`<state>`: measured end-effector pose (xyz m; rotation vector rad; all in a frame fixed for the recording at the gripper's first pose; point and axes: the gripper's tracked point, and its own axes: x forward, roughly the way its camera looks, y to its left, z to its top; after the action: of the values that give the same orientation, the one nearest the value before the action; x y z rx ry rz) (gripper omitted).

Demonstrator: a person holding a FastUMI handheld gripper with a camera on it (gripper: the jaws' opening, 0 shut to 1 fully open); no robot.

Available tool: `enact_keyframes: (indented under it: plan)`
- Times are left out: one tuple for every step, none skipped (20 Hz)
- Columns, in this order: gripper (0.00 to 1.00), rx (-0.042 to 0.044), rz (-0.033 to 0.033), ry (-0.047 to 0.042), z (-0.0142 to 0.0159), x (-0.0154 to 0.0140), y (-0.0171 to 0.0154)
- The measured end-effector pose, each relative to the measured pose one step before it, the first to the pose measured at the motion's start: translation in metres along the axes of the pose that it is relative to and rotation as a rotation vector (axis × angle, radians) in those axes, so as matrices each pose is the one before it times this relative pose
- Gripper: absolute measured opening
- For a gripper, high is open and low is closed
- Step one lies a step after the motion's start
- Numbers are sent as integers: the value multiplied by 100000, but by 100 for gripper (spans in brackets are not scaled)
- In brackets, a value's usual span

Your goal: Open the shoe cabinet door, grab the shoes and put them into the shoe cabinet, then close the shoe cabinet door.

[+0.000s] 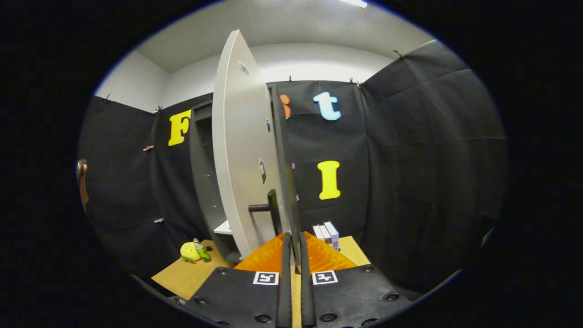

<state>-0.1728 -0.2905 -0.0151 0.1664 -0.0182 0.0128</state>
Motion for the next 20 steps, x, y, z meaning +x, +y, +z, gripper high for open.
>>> enact_keyframes:
  plan:
    - [34,2366,567,-1489,1023,-580,598]
    - [45,1445,-1112,-535,723,-404,510]
    - [55,-298,-1278,5,114,-473,-30]
    - [66,-1008,-655,-1077,342,-286,401]
    - [66,-940,-381,-1812,758,-644,683]
    - [66,-601,-297,-2028,826,-305,776]
    - [68,-76,638,-1846,802,-637,1176]
    - [73,-92,505,-1787,745,-581,1390]
    - [81,-84,655,-1533,559,-373,797]
    - [88,623,2284,-819,709,-888,1607]
    - [96,761,2759,-1115,402,-361,1855]
    - [96,259,3246,-473,192,-395,1983]
    - [96,-629,4171,1211,-420,-153,1919]
    - [96,-866,4520,2524,-1037,-79,2120]
    - [96,-866,3904,4319,-1539,93,1956]
    - [97,-622,3218,5046,-1806,184,1812]
    - [97,-258,2630,4854,-1646,586,1523]
    - [97,-431,393,3898,-1698,759,1018]
    - [97,-71,65,4703,-1851,827,75]
    - [96,-141,289,4719,-2213,820,445]
